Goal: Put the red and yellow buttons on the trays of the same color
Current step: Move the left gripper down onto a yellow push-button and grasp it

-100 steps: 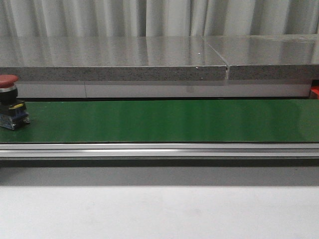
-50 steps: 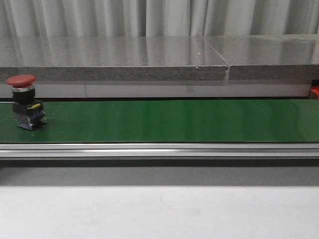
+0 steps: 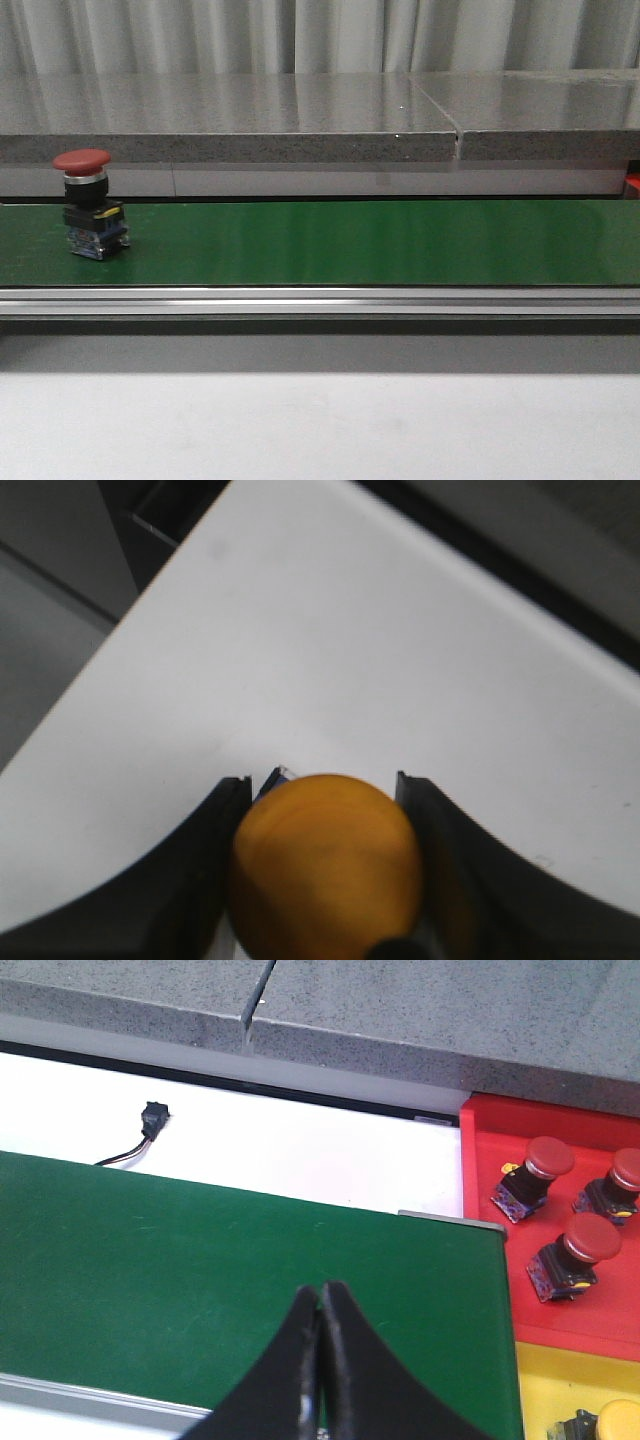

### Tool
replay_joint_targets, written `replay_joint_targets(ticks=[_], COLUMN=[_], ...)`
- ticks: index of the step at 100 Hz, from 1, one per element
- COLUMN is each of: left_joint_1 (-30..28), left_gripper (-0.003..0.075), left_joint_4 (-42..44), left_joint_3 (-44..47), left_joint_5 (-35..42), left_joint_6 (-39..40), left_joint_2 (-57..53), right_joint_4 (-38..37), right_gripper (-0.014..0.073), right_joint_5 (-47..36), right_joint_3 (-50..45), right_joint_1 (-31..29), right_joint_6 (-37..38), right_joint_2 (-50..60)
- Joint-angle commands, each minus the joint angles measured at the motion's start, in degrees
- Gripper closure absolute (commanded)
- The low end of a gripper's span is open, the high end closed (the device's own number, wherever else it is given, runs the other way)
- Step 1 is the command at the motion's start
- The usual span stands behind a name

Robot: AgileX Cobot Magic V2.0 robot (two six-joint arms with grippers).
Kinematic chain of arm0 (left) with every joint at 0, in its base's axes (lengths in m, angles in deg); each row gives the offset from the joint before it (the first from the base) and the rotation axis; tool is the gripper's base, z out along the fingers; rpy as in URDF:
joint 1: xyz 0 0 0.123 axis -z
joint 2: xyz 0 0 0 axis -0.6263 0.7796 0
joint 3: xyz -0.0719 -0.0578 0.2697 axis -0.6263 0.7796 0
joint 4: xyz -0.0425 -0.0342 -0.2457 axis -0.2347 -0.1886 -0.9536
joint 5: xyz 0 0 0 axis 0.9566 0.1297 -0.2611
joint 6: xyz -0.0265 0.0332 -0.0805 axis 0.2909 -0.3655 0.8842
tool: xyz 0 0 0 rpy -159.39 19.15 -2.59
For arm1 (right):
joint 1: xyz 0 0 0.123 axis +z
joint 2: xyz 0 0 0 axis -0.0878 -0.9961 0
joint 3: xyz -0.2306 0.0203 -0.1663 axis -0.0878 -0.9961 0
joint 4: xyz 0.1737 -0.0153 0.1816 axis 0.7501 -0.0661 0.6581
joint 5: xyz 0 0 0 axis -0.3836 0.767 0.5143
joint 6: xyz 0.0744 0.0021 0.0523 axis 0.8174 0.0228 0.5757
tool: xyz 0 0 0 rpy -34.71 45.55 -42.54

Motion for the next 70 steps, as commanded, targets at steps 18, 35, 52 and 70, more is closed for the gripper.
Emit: replay_joint_targets(ticks=[18, 35, 52, 70], left_joint_1=[4.79, 9.24, 13.21, 16.04], left_gripper=[0.0678, 0.0678, 0.0678, 0.0678], left_joint_4=[0.56, 1.05, 1.33, 1.53], left_joint_3=[-2.18, -2.18, 1.45, 10.12], left_joint_5=[-1.47, -7.40, -8.88, -6.31], left_joint_6=[-0.10, -0.82, -1.32, -1.32], left_joint_2=[-16.03, -21.16, -24.54, -28.21], right_joint_4=[0.26, 0.26, 0.26, 0.26], right_gripper=[0.0713, 0.0713, 0.0713, 0.0713], right_joint_5=[-4.40, -4.40, -4.40, -4.40], right_joint_3=[1.63, 1.63, 1.63, 1.63], right_joint_1=[0.10, 0.10, 0.10, 0.10], right_joint_6=[-0.34, -0.34, -0.34, -0.34], right_joint_2=[0.41, 0.41, 0.41, 0.41])
